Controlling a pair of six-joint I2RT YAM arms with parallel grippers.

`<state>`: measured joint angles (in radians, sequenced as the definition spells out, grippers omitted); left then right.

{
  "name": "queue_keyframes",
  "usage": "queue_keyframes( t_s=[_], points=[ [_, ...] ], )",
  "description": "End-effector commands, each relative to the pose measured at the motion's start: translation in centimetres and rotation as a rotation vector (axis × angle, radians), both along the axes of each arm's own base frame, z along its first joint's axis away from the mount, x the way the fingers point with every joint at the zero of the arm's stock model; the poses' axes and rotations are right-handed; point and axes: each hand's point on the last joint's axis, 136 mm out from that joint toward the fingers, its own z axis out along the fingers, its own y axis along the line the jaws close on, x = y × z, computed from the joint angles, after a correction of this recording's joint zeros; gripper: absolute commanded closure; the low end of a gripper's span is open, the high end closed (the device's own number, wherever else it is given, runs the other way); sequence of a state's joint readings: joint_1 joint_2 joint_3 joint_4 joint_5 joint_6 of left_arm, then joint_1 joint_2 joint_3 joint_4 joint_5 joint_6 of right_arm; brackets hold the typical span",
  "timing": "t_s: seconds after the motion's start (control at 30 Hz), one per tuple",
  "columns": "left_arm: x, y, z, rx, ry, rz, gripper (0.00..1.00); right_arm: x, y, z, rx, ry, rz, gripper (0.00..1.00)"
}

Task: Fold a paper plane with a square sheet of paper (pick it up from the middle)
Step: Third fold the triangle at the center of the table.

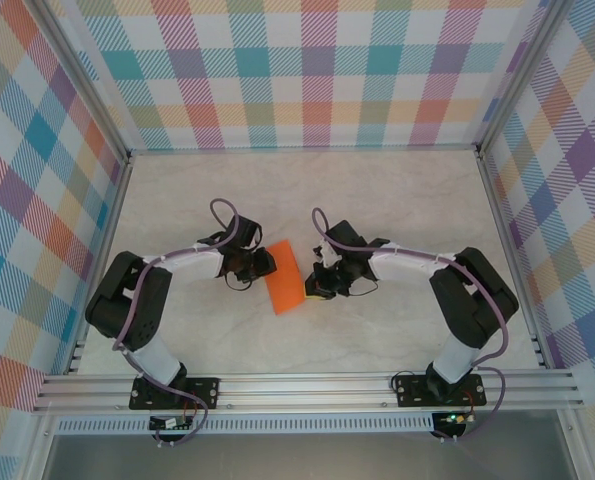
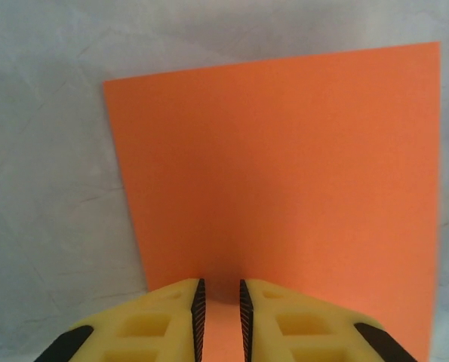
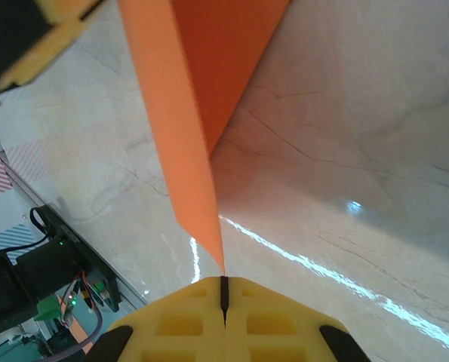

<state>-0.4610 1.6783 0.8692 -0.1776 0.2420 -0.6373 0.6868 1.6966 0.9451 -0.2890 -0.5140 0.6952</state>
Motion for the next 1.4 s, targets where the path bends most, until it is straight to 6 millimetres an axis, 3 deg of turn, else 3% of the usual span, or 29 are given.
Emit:
queue_keyframes(
  t_s=[0.0,0.27,0.63,0.73,0.83,1.0,1.17,1.37],
  points=[
    [0.5,0.9,-1.2,0.03,0.004,0.012,0.8,0.6,0.7,0.5,0.023,0.011,0.002,0.99],
    [0.1,1.3,-2.2,0.052,0.024,0.008,0.82,2.9,3.6,2.5,0.146,-0.041,0.002,0.98],
    [0.3,1.0,-2.0,0.048,0.017,-0.009,0.82,4.6,6.1,2.0,0.181,-0.036,0.01,0.98],
    [0.6,0.7,-1.2,0.031,0.003,-0.014,0.8,4.5,6.4,1.3,0.165,-0.018,0.013,0.98],
    [1.2,0.4,0.8,0.009,-0.049,-0.011,0.72,4.2,5.9,0.4,0.113,-0.001,0.008,0.98],
    [1.9,1.4,2.9,0.04,-0.135,0.026,0.67,3.9,4.7,-1.0,0.022,0.022,-0.007,0.99],
    [2.0,1.9,1.6,0.079,-0.132,0.023,0.7,3.8,4.5,-1.7,-0.01,0.036,-0.008,0.99],
    [2.0,2.2,-0.6,0.116,-0.084,0.023,0.77,4.2,5.4,-1.0,0.026,0.013,0.003,0.99]
  ],
)
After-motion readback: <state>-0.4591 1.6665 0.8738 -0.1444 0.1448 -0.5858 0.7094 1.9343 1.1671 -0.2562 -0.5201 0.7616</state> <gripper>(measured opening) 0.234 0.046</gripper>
